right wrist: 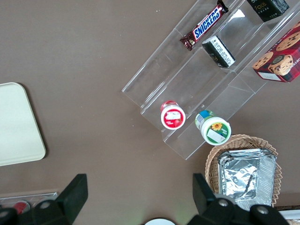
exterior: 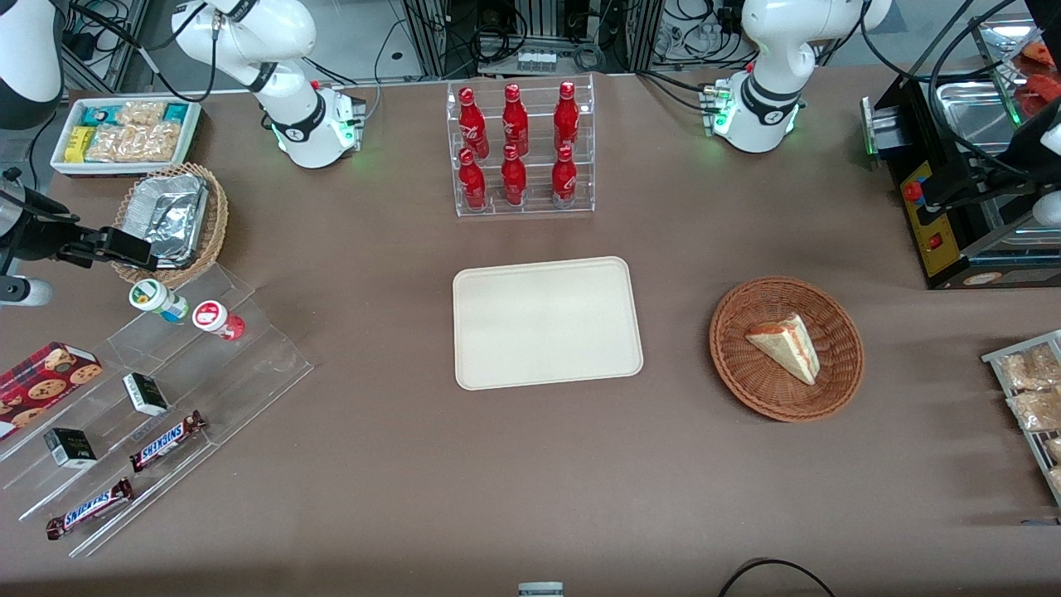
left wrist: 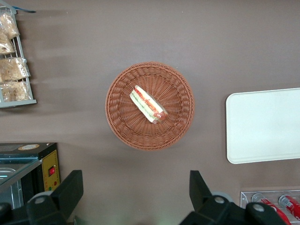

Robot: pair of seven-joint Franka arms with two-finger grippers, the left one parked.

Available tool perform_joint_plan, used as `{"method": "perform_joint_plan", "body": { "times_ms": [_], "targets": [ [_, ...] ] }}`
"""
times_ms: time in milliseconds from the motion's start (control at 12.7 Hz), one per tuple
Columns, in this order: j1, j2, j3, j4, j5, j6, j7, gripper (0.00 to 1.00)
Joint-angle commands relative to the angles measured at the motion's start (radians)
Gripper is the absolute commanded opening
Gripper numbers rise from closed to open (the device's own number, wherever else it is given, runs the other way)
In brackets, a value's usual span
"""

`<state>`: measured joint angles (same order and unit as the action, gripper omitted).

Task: Place green gum on tray
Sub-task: 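Lower the open right gripper over the green-labelled gum tub on the rack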

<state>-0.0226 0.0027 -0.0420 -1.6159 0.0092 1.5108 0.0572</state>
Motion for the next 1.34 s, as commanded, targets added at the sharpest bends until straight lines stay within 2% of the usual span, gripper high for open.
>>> {"method": "perform_joint_plan", "body": {
  "times_ms": [0, 157, 472, 630, 787, 945, 1260],
  "targets": [
    [0.001, 0.010, -0.009, 0.022, 0.017, -0.018, 0.003, 0.99],
    [-0.005, 0.016, -0.013, 0.016, 0.018, -0.018, -0.040, 0.99],
    [-0.003, 0.002, -0.075, -0.103, 0.006, 0.049, -0.273, 1.00],
    [-0.005, -0.048, -0.100, -0.244, -0.027, 0.192, -0.526, 1.00],
    [-0.014, -0.156, -0.136, -0.468, -0.029, 0.428, -0.728, 1.00],
    [-0.016, -0.197, -0.180, -0.606, -0.029, 0.598, -0.888, 1.00],
    [-0.016, -0.195, -0.225, -0.683, -0.028, 0.702, -0.971, 1.00]
  ]
}}
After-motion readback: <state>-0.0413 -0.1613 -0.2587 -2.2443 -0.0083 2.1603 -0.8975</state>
